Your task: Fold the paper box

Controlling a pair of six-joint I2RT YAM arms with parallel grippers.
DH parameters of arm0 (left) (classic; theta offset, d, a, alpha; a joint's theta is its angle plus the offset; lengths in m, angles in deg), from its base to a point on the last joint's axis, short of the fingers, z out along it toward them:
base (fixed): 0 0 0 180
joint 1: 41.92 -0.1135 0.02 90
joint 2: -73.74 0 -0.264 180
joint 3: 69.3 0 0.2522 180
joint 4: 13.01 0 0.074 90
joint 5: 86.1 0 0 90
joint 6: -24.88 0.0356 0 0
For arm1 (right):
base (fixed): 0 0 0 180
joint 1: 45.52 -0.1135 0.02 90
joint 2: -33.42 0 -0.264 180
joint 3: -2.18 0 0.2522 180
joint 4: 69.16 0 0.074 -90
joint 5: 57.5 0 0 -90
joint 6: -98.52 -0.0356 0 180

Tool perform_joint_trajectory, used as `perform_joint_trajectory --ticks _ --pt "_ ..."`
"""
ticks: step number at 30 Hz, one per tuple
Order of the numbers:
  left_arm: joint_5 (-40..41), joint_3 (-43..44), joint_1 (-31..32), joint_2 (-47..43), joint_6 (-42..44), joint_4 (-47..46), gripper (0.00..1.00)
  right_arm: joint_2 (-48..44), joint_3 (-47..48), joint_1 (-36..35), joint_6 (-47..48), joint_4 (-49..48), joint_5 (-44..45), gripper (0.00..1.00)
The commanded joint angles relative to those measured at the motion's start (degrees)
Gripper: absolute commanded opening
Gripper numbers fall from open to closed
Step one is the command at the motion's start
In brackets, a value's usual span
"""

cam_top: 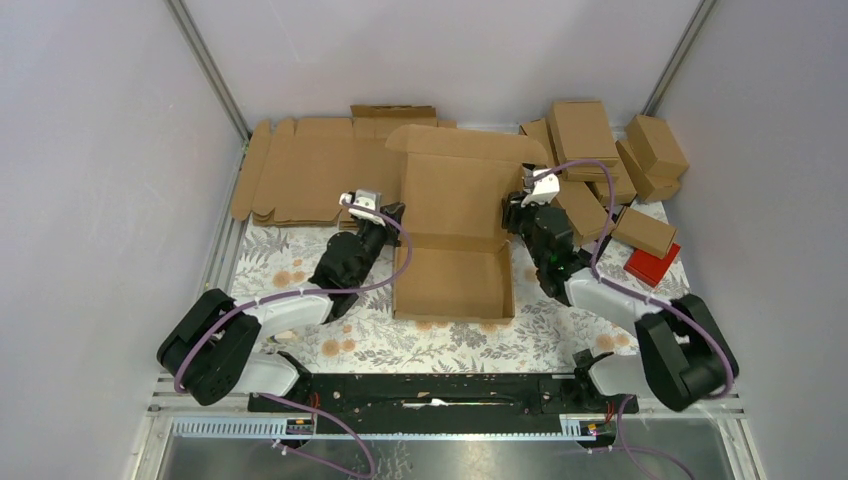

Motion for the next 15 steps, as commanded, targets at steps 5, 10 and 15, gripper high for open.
perform_joint_trajectory --ticks 5,10,15 --pt "-7.3 -2.96 1.19 -3.26 1.77 -7.92 0.0 -17.48 2.06 -1.62 -6.49 23.14 -8.75 0.68" --pt "-8.59 -5.24 1.17 -4.08 1.99 -10.27 0.0 -20.78 8.62 -1.49 -8.53 40.3 -5.8 0.84" --pt "-9.11 -6.48 1.23 -5.12 2.29 -11.08 0.0 -14.96 24.54 -0.32 -10.6 67.96 -9.79 0.96"
